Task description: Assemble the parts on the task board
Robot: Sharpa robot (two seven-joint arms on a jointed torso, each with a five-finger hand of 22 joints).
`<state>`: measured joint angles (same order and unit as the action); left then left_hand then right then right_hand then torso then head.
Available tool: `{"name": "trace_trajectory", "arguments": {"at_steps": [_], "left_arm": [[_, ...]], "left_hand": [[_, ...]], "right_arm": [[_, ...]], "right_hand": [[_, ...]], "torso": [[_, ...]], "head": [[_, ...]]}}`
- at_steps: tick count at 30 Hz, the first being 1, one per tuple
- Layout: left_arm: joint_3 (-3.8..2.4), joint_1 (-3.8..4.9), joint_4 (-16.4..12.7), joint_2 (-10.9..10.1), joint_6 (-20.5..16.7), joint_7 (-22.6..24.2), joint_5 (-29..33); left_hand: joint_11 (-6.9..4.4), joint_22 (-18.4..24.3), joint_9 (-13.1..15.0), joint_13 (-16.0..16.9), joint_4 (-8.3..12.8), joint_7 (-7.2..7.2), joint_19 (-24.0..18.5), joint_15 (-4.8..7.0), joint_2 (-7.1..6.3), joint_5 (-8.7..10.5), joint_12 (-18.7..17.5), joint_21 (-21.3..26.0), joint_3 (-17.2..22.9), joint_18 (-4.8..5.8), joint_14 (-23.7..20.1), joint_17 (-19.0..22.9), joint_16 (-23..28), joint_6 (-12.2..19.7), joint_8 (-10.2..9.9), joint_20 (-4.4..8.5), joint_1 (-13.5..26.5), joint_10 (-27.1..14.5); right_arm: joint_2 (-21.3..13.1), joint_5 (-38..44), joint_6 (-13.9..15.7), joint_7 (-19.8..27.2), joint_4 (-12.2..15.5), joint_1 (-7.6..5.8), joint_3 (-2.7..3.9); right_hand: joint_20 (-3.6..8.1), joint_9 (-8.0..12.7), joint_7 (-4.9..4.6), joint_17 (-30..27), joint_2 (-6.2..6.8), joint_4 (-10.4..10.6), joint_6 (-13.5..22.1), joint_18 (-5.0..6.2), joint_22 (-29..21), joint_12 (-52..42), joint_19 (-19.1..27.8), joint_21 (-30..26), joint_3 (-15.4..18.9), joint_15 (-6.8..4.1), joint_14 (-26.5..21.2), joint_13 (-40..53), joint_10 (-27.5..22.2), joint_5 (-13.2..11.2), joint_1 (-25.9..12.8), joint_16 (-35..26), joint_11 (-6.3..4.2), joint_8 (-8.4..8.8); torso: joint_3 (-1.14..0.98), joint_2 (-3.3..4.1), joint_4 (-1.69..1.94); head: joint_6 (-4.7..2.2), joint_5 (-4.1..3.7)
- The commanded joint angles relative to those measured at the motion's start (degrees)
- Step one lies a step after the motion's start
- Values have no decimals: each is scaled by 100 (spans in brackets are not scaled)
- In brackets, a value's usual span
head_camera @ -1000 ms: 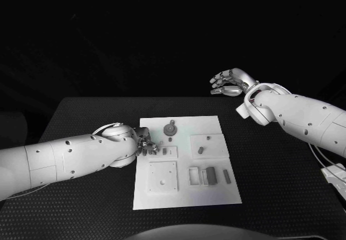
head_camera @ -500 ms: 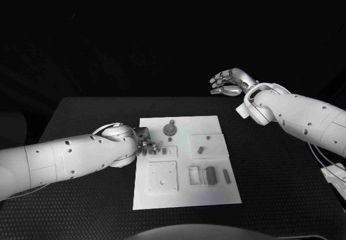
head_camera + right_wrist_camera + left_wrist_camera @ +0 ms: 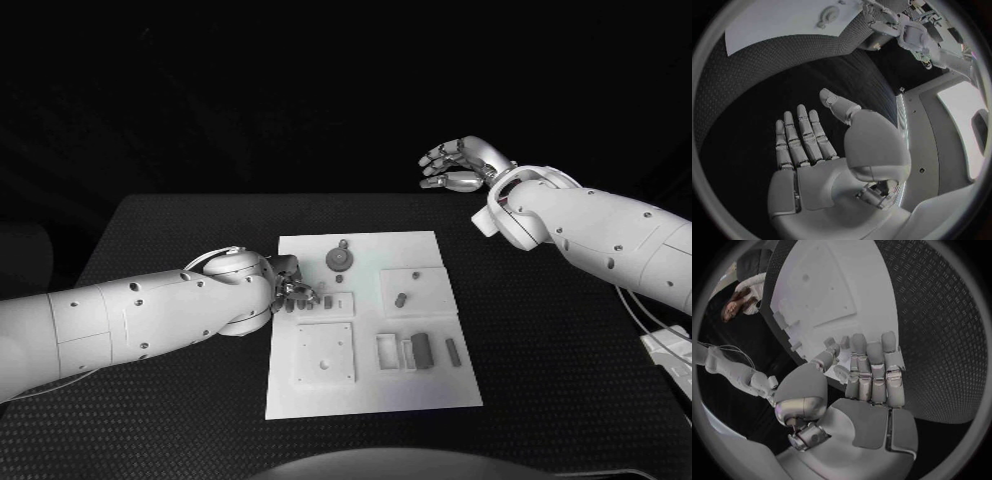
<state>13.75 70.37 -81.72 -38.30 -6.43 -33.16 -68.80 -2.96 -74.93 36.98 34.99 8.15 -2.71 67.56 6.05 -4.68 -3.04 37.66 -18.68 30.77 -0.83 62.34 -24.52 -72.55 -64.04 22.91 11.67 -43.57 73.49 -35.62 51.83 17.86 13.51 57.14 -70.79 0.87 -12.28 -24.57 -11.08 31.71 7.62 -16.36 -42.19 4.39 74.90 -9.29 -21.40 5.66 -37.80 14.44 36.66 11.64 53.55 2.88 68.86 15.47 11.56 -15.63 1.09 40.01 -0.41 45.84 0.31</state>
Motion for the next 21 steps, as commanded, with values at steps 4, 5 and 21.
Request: {"name": "trace_trajectory", "arguments": {"at_steps": [4,5,21], "left_arm": [[-3,-1,-1,-5,-33,54,44],[-3,-1,1,-5,-29,53,44],[-189,3,-47,-95,-362,176,775]], "left_hand": [[-28,-118,7,9,15,12,-9,46,61,17,39,-33,-38,40,7,8,-40,-13,6,29,-13,-19],[-28,-118,7,9,15,12,-8,46,61,17,39,-33,-38,40,7,8,-40,-13,6,29,-13,-19],[107,-80,-99,-36,45,-152,-194,-30,-55,18,-71,81,-69,74,-192,70,39,409,-232,-31,-83,-204]], "right_arm": [[-3,15,-70,59,6,5,2],[-3,15,-70,58,5,5,2],[-2,15,-60,63,-17,18,2]], "right_hand": [[2,8,-214,-7,11,5,45,-105,155,-33,46,29,20,12,-46,-10,-50,-4,-38,-18,-1,-40],[2,8,-214,-7,12,5,45,-105,155,-33,46,30,21,12,-47,-10,-50,-4,-39,-18,-1,-40],[2,9,-215,-7,14,7,48,-108,155,-34,48,34,21,13,-48,-13,-52,-4,-43,-17,0,-43]], "torso": [[-1,0,-1],[-1,0,-1],[2,-1,-1]], "head": [[0,-3],[0,-3],[-45,-37]]}}
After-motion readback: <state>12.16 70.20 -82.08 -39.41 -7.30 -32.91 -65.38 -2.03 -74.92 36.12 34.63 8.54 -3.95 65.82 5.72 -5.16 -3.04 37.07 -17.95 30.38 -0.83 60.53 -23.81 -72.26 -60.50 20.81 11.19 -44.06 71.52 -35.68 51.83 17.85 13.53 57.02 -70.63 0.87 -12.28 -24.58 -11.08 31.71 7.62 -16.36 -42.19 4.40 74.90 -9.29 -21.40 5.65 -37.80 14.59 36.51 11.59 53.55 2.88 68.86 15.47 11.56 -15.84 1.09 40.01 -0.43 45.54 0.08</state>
